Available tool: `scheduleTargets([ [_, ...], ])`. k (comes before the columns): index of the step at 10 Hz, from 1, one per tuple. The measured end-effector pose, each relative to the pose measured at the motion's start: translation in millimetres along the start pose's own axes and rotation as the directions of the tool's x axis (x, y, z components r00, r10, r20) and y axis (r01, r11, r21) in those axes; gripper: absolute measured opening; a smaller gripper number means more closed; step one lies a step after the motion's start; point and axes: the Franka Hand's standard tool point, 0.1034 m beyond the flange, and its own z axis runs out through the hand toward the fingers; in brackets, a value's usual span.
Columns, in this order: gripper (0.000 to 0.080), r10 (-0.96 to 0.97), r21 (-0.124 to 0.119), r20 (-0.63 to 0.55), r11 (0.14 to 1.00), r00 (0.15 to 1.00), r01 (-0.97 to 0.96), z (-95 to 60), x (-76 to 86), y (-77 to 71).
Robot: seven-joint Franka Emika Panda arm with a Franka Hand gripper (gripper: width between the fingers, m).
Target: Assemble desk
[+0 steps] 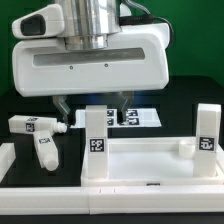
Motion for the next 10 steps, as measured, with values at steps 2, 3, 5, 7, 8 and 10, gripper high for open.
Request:
scheduleTargets([
  [2, 0.0328, 0.207, 0.006, 0.000, 0.978, 0.978, -0.207, -0.1, 0.3, -2.1],
  [3, 0.0284, 0.405, 0.001, -0.001, 0.914, 0.914, -0.405, -0.6, 0.5, -2.4],
  [5, 0.0284, 0.734, 0.013, -0.006, 0.680, 0.680, -0.733, 1.5, -0.9, -1.7],
  [7, 0.0284, 0.786, 0.004, -0.009, 0.619, 0.619, -0.786, 1.2, -0.2, -2.4],
  [8, 0.0284, 0.818, 0.007, -0.006, 0.575, 0.575, -0.818, 1.2, -0.2, -2.4],
  [10, 0.0284, 0.953, 0.020, 0.011, 0.303, 0.304, -0.953, 0.2, 0.6, -1.6],
])
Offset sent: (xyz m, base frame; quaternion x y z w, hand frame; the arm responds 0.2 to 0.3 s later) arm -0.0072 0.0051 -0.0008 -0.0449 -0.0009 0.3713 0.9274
